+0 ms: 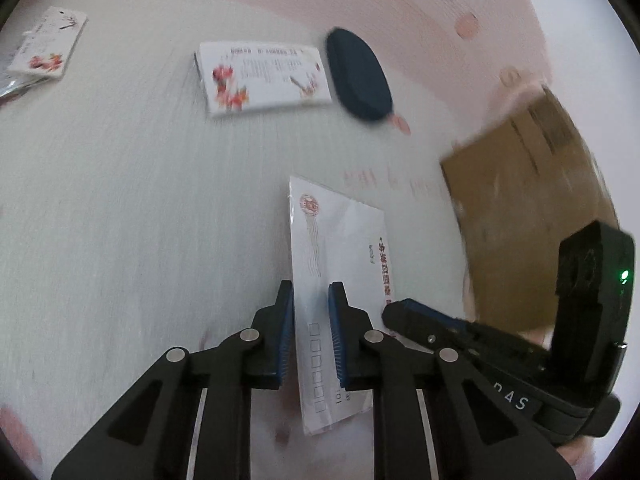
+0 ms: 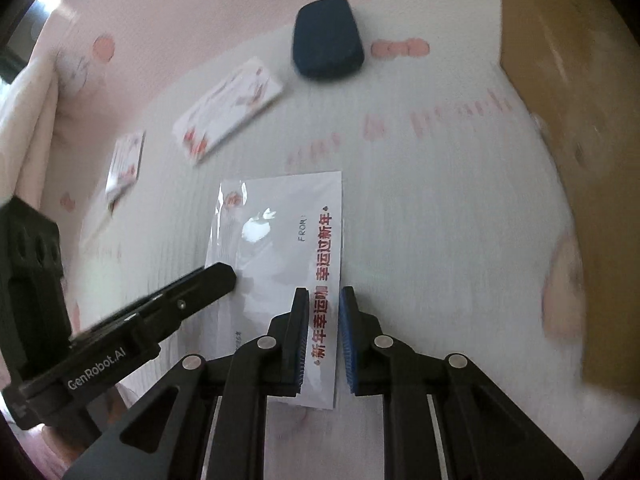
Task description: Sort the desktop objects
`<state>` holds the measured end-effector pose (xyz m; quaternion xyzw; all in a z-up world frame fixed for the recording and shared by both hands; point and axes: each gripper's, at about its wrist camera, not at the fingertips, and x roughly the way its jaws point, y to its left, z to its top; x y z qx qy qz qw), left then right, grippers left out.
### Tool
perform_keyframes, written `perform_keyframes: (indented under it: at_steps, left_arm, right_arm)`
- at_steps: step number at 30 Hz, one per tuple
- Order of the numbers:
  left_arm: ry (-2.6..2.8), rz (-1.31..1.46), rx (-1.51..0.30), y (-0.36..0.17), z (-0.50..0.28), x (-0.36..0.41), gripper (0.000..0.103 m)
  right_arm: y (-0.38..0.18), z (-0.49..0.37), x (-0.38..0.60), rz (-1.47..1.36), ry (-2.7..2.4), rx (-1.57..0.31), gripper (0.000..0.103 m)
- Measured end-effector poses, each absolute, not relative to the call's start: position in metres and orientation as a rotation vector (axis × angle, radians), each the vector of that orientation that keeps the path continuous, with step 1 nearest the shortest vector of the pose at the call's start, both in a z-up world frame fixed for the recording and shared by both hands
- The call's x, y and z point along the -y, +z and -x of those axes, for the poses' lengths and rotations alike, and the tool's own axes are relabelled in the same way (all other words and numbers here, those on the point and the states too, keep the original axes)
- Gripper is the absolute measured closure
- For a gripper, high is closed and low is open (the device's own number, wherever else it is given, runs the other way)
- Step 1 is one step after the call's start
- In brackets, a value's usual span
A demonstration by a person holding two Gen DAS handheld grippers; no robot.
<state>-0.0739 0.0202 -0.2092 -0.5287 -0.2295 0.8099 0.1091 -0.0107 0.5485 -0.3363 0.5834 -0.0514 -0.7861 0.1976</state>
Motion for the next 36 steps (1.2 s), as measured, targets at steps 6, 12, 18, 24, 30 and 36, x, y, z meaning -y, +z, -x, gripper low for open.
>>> perform_keyframes:
  at_steps: [6, 12, 18, 24, 30, 36]
  left_arm:
    - [2.399, 1.530, 0.587, -0.209, 0.047, -0.027, 0.083]
    - [2.380, 1.526, 0.630, -0.210, 0.050, -0.023, 0.082]
    - [2.389, 1.539, 0.534, -0.206, 0.053, -0.033, 0.071]
    - [2.379, 1.525, 0.506, -0.203, 0.049, -0.032, 0.065]
    - [2.397, 1.549, 0.523, -0.208, 0.046, -0.025, 0.092]
    - [2.353, 1.544, 0.620, -0.213, 0.047, -0.016, 0.093]
  right_arm:
    - [-0.337, -0.023, -0.557, -1.645, -2.246, 0.209, 0.090]
    - [-0.341, -0.020, -0.567, -1.621, -2.225, 0.307, 0.090]
    - [-0.349, -0.019, -0.578, -1.591, -2.180, 0.457, 0.090]
    - [-0.374, -0.018, -0.614, -1.529, -2.029, 0.858, 0.090]
    - [-0.380, -0.023, -0.622, -1.578, -1.951, 1.008, 0.090]
    - [-0.387, -0.013, -0.615, -1.575, -1.921, 1.062, 0.090]
